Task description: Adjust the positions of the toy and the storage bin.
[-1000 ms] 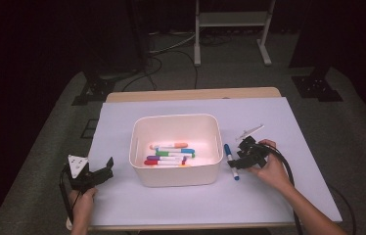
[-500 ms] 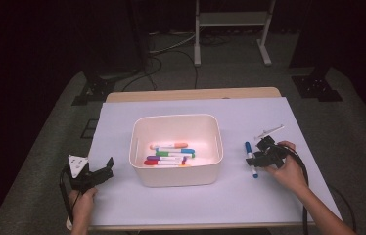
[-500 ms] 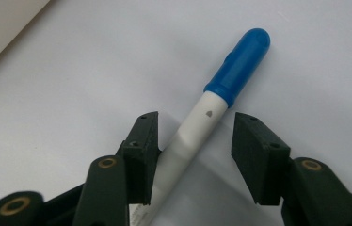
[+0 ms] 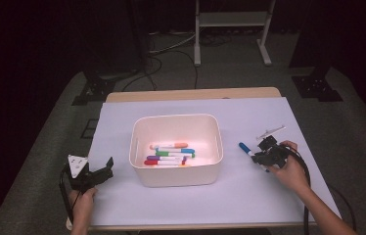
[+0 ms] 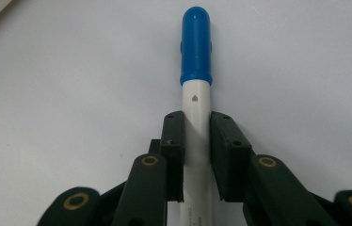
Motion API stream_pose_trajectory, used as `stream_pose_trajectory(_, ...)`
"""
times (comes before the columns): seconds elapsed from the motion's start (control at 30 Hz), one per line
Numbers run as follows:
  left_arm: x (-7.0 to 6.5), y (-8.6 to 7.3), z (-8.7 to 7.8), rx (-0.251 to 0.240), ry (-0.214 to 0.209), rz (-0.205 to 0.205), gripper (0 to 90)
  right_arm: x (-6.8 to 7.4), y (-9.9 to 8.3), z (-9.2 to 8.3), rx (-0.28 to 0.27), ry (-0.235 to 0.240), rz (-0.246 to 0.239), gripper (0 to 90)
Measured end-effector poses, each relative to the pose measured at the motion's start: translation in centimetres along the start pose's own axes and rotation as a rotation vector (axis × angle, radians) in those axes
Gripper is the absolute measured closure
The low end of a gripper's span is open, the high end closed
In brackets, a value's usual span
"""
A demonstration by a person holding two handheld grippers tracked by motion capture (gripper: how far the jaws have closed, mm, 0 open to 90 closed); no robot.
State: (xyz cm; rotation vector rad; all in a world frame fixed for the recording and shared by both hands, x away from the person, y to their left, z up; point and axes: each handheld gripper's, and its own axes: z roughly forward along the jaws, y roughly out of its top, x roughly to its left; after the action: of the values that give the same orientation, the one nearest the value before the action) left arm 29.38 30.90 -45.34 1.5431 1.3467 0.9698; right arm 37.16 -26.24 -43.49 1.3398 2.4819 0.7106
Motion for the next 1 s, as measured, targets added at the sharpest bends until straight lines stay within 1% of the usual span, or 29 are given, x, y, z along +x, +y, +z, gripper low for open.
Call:
stream_pose_trajectory(0.07,0.0,0.0,0.0,0.0,-0.001,-0.001,0.0,-0.1,0.0,-0.1,0.003,0.009,0.0,75.5)
stream_pose_trajectory(0.2,0.0,0.0,0.0,0.0,0.0,-0.001,0.0,0.1,-0.1,-0.5,0.005,0.048,0.001,75.6)
stream_pose_trajectory(0.37,0.0,0.0,0.0,0.0,0.0,0.0,0.0,0.4,-0.1,-1.7,-0.02,0.104,0.005,75.6)
stream_pose_trajectory(0.43,0.0,0.0,0.0,-0.001,0.0,0.0,0.0,0.5,0.0,-2.2,-0.034,0.12,0.001,75.6)
stream_pose_trajectory(0.47,0.0,0.0,0.0,-0.001,0.0,0.0,0.0,0.5,0.0,-2.2,-0.034,0.12,0.001,75.6)
stream_pose_trajectory(0.5,0.0,0.0,0.0,-0.001,0.001,0.001,0.0,0.7,0.2,-2.9,-0.046,0.136,0.0,75.6)
stream_pose_trajectory(0.6,0.0,0.0,0.0,-0.001,0.001,0.002,0.0,1.0,0.6,-4.0,-0.06,0.155,0.001,75.6)
stream_pose_trajectory(0.63,0.0,0.0,0.0,-0.001,0.001,0.001,0.0,1.0,0.6,-4.0,-0.06,0.155,0.001,75.6)
stream_pose_trajectory(0.67,0.0,0.0,0.0,-0.001,0.001,0.0,0.0,1.1,0.7,-4.4,-0.064,0.16,-0.005,75.6)
stream_pose_trajectory(0.7,0.0,0.0,0.0,-0.001,0.0,0.0,0.0,1.2,1.0,-5.3,-0.076,0.168,-0.01,75.6)
stream_pose_trajectory(0.73,0.0,0.0,0.0,-0.001,0.001,0.0,0.0,1.3,1.2,-5.7,-0.083,0.176,-0.009,75.6)
stream_pose_trajectory(0.87,0.0,0.0,0.0,-0.001,0.001,0.002,0.0,1.5,1.8,-7.2,-0.091,0.188,-0.016,75.6)
stream_pose_trajectory(0.93,0.0,0.0,0.0,-0.002,0.0,0.004,0.0,1.8,2.2,-7.9,-0.095,0.185,-0.025,75.6)
stream_pose_trajectory(1.0,0.0,0.0,0.0,-0.002,0.0,0.004,0.0,2.0,2.5,-8.6,-0.099,0.197,-0.031,75.6)
